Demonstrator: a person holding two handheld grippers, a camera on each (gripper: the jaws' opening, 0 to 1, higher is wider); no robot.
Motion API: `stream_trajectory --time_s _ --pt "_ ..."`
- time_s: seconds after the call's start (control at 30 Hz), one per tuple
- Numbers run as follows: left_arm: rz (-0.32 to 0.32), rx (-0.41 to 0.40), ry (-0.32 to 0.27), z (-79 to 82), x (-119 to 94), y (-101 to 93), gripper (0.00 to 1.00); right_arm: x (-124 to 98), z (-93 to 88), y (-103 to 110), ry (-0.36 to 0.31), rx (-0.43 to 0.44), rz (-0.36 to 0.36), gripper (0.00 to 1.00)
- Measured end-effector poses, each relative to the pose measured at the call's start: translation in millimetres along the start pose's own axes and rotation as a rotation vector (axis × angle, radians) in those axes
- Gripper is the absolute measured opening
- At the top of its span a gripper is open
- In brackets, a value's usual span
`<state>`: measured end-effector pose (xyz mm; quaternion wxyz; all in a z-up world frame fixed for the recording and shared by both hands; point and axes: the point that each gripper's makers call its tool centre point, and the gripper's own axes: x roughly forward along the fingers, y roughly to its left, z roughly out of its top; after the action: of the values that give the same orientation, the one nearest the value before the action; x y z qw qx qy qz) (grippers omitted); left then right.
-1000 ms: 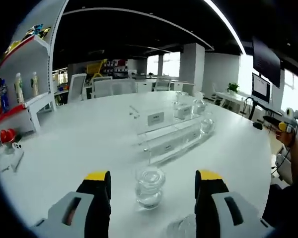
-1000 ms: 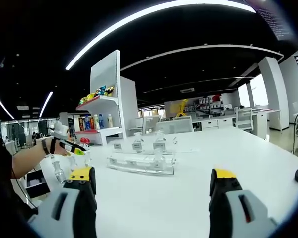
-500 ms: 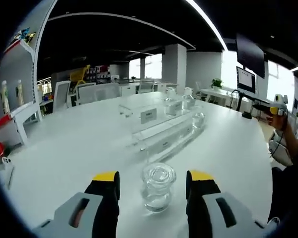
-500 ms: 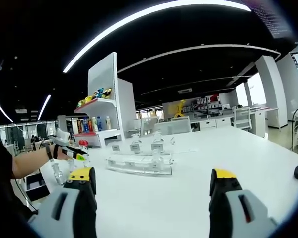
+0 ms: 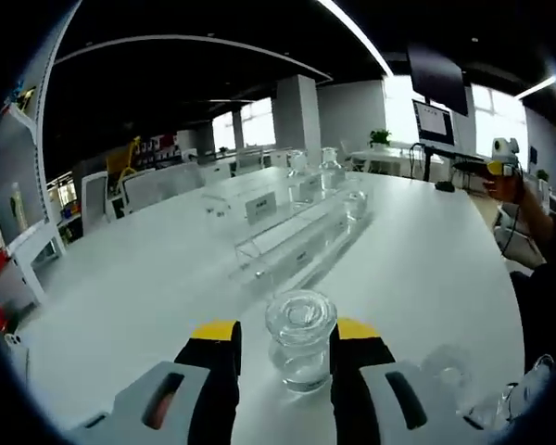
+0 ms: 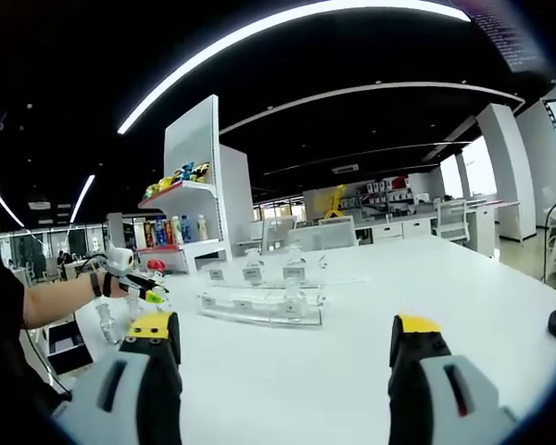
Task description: Identify the label on the chemical reagent bottle, grasp the chemical reagent bottle, and place it in the designated position on the reagent rack
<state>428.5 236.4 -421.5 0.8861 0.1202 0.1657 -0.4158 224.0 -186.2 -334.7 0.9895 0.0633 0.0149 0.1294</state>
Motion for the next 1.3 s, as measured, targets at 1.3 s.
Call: stream_trajectory --time_s 1.3 --pt "-0.030 -0.016 -0.210 13.6 8.8 -6.1 0.31 1.9 -12.3 -1.8 0.036 -0.008 -0.010 0.87"
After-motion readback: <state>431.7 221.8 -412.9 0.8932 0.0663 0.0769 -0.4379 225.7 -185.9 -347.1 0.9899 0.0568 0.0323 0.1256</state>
